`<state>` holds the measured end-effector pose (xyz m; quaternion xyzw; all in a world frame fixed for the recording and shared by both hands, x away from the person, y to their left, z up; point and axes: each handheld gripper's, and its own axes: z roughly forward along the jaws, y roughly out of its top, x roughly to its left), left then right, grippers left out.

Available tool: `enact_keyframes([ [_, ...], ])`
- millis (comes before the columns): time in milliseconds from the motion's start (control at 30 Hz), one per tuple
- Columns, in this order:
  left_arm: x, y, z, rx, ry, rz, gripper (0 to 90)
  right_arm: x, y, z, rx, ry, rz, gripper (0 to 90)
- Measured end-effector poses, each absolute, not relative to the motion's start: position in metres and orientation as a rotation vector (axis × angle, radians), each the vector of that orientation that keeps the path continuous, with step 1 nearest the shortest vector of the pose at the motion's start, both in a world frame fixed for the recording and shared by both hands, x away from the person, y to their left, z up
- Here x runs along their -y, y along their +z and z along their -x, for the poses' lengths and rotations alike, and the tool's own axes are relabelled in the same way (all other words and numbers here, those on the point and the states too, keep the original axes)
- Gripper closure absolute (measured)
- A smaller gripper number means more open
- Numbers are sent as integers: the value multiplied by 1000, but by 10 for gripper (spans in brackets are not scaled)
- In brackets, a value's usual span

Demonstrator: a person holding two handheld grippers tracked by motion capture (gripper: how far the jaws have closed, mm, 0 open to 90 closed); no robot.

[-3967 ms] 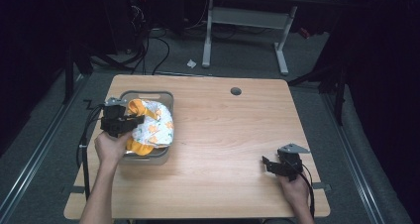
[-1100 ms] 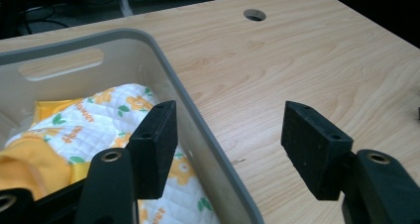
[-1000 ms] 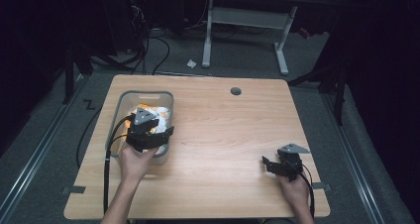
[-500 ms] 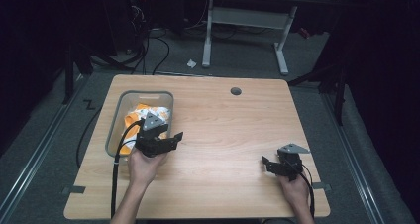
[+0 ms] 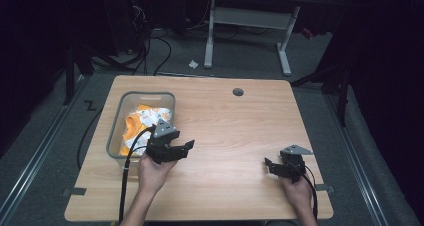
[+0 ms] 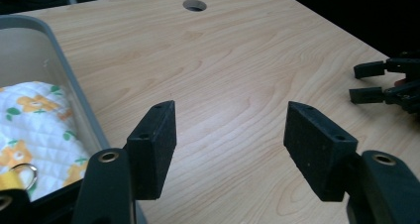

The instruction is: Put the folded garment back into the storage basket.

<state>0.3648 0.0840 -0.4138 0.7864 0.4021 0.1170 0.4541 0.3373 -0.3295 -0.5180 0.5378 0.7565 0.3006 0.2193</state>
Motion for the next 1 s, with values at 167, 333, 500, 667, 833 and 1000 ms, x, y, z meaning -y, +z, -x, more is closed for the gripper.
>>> enact_keyframes([
  [167,-74,-417,-362,-962,246,-1945,376,330,-518,-337,-2094,831,-1488,288],
  [333,-66,-420,-361,-941,223,-1946,375,330,-518,-337,-2093,831,-1488,288],
  [500,-57,-424,-359,-924,215,-1960,375,330,-518,-337,-2093,830,-1487,288],
  [667,-51,-429,-358,-918,208,-1967,375,330,-518,-337,-2094,831,-1487,288],
  [833,-45,-435,-357,-912,168,-1968,375,329,-518,-337,-2092,831,-1488,288],
  [1000,-37,-442,-356,-906,158,-1985,375,329,-518,-337,-2092,831,-1488,288],
])
